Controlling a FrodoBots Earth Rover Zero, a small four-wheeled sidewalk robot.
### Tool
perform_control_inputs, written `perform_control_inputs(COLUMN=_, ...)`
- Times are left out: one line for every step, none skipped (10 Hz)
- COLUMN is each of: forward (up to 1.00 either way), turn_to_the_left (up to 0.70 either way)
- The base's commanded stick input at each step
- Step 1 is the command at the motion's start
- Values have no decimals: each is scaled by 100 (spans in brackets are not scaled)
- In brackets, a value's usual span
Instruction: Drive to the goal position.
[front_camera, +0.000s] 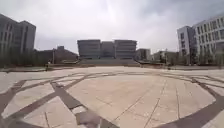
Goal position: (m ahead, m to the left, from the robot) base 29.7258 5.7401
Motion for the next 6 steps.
perform_control_inputs(forward=100, turn_to_the_left=0)
perform_control_inputs(forward=100, turn_to_the_left=0)
perform_control_inputs(forward=100, turn_to_the_left=0)
perform_control_inputs(forward=100, turn_to_the_left=0)
perform_control_inputs(forward=100, turn_to_the_left=0)
perform_control_inputs(forward=100, turn_to_the_left=0)
